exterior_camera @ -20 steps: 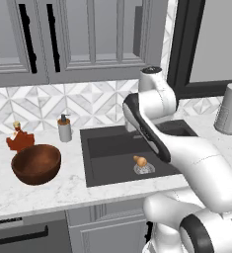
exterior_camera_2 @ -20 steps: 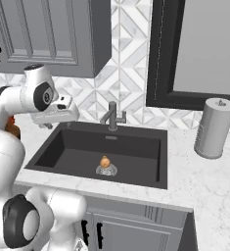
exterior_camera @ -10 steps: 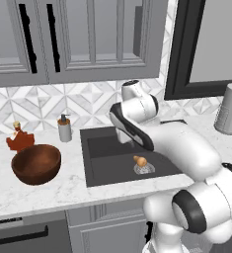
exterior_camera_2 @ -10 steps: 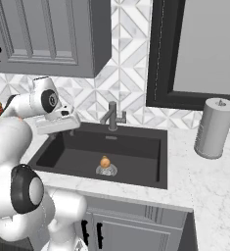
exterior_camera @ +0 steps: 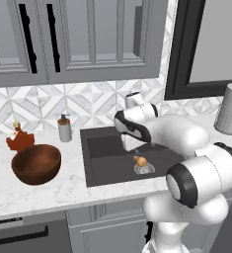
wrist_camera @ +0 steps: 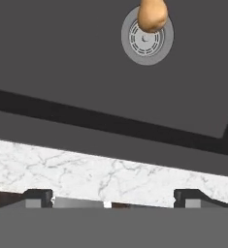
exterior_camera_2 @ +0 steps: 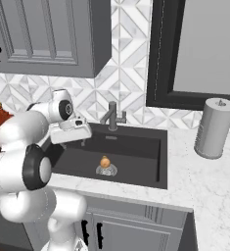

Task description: Pick the squash from the sink and place it in the bowl. Then pick the bowl and place it in the microwave. Then close the microwave door and press the start button.

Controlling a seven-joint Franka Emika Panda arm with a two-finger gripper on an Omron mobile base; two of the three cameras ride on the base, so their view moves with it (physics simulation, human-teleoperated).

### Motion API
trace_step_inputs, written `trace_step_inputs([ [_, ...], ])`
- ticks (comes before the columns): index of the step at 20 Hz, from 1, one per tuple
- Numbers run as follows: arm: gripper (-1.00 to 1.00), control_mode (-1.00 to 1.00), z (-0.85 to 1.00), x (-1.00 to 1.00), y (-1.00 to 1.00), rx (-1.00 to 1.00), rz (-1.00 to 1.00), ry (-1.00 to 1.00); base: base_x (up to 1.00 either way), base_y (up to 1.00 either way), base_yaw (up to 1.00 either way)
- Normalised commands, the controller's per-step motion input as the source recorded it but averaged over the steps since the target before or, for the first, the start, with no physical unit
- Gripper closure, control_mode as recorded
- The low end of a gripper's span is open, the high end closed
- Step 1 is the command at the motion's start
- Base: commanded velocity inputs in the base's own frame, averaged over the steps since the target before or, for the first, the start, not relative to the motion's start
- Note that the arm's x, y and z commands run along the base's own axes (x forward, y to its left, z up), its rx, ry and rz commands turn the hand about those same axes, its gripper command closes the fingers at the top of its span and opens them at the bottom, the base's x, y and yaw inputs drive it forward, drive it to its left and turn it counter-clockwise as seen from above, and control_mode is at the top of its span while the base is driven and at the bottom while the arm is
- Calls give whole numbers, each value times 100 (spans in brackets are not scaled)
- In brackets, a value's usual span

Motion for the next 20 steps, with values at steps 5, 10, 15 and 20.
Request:
trace_step_inputs([
  [5, -100, -100, -44, 0, -12, -1, 0, 0, 0, 0, 0],
  [10, -100, -100, -39, 4, 0, -2, 0, 5, 0, 0, 0],
  [15, -100, -100, -36, 15, -5, 0, 0, 1, 0, 0, 0],
  [20, -100, -100, -32, 22, -4, 0, 1, 0, 0, 0, 0],
])
